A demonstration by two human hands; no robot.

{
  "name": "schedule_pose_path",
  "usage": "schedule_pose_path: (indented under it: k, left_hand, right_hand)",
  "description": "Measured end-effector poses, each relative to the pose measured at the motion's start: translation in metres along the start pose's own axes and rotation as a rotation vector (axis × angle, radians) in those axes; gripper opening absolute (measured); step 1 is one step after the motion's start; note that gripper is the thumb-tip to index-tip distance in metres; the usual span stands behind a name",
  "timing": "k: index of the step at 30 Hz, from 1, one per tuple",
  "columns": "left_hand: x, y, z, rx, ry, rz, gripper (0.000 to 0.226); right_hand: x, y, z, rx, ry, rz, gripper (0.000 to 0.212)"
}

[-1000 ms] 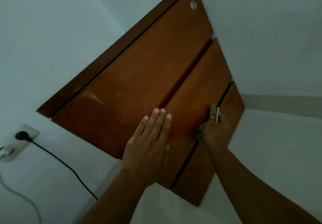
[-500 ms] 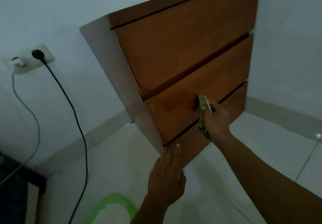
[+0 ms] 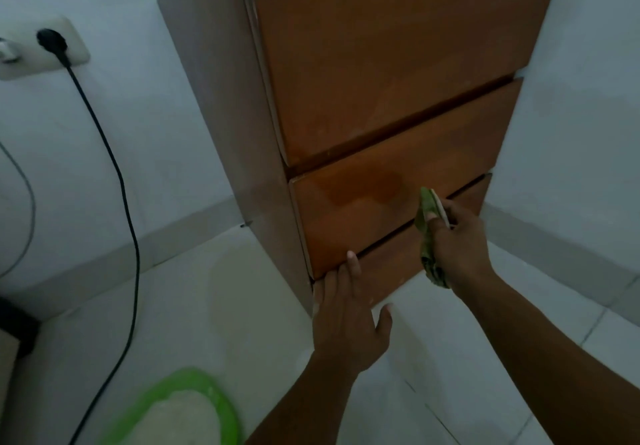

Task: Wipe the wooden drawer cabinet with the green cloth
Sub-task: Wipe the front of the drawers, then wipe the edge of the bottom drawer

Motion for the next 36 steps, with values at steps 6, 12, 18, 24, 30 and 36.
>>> schedule_pose_path:
  k: [6,12,18,24,30,36]
  left_hand:
    - [0.001,-0.004,-0.008,-0.047,0.052,-0.085,0.09]
    - [0.006,-0.007,-0.021,-0.203,0.096,-0.194,0.104]
    - [0.019,-0.004,-0.025,-0.197,0.158,-0.199,0.11]
    - [0.029,0.005,-0.032,-0.193,0.188,-0.235,0.114]
    - [0.01,0.004,0.008,-0.069,0.061,-0.121,0.094]
    - [-0.024,-0.001,0.07,-0.021,-0.032,-0.09,0.084]
  right_hand:
    - [0.014,-0.001,0.002,-0.041,-0.032,0.004,0.022]
    - [0.02,0.005,0.003,-0.036,-0.066,-0.005,0.019]
    - [0.029,0.021,0.006,-0.004,-0.12,-0.002,0.014]
    - [0.037,0.026,0.01,0.01,-0.116,0.087,0.025]
    - [0.042,0.011,0.023,-0.065,-0.043,0.19,0.03]
    - [0.024,-0.069,0.084,-0.383,0.657,0.452,0.044]
Point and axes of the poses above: each hand's wrist, its own z-axis away from the middle knuckle, its own y-axis out of the back of the hand, x = y × z, the point moved 8 cm from there along -z, towards the middle knuckle, and after that the axes turned 8 degrees about -y, right-handed, at the moved point
